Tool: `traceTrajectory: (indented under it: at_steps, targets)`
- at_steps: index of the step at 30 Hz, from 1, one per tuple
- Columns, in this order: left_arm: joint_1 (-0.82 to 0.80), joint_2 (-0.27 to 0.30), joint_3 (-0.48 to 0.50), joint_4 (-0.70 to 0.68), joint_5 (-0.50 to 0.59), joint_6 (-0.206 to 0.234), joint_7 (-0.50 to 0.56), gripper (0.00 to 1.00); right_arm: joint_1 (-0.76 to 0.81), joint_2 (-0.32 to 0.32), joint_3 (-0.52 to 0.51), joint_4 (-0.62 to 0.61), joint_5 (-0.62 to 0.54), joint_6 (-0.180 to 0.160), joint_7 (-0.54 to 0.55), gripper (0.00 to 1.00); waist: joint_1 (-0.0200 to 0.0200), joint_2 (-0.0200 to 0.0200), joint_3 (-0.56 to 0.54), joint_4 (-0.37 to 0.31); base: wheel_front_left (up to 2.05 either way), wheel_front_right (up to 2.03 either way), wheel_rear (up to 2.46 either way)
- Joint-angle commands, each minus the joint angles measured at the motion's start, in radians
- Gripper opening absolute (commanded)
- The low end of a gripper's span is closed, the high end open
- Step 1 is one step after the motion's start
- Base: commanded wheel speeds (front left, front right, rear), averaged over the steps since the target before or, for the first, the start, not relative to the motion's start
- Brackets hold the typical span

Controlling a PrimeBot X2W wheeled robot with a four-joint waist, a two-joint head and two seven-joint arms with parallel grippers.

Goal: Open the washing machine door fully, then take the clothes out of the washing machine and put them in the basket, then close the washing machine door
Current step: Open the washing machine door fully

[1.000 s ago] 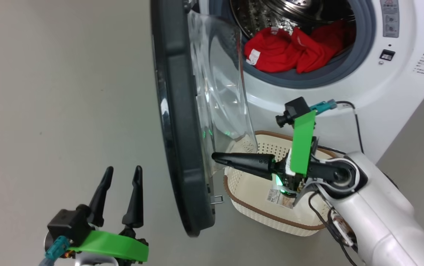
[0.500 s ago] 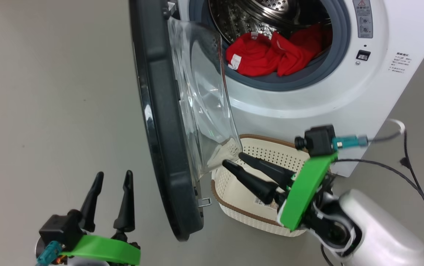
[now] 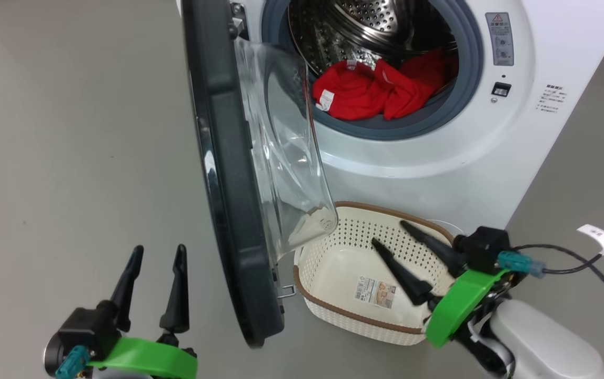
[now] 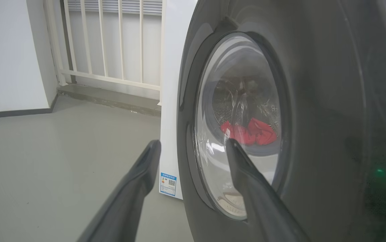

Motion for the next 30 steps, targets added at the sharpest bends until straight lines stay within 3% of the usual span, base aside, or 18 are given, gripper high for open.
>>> traceTrajectory:
  at_steps: [1,7,15,22,30]
  targets:
    - [0.001,0.018,0.037,-0.029,0.008,0.000,-0.008,1.00,0.012,0.010,-0.020,-0.007,-0.040,0.003,-0.013,1.00,0.0000,-0.0001,-0.004,-0.003,0.00,0.00,0.00]
    - [0.013,0.018,0.041,-0.040,0.007,0.001,-0.008,1.00,0.111,0.090,-0.269,-0.039,-0.296,0.003,-0.014,1.00,0.0000,-0.0001,-0.011,-0.009,0.00,0.00,0.00]
    - [0.021,0.018,0.036,-0.043,0.002,0.003,-0.008,1.00,0.252,0.204,-0.501,-0.157,-0.522,0.003,-0.015,1.00,0.0000,-0.0001,-0.022,-0.009,0.00,0.00,0.00]
    - [0.029,0.018,0.029,-0.046,-0.001,0.006,-0.008,1.00,0.335,0.246,-0.563,-0.218,-0.607,0.003,-0.015,1.00,0.0000,-0.0001,-0.029,-0.012,0.00,0.00,0.00]
    - [0.035,0.018,0.029,-0.042,-0.007,0.006,-0.008,1.00,0.357,0.255,-0.553,-0.217,-0.635,0.003,-0.015,1.00,0.0000,-0.0001,-0.033,-0.016,0.00,0.00,0.00]
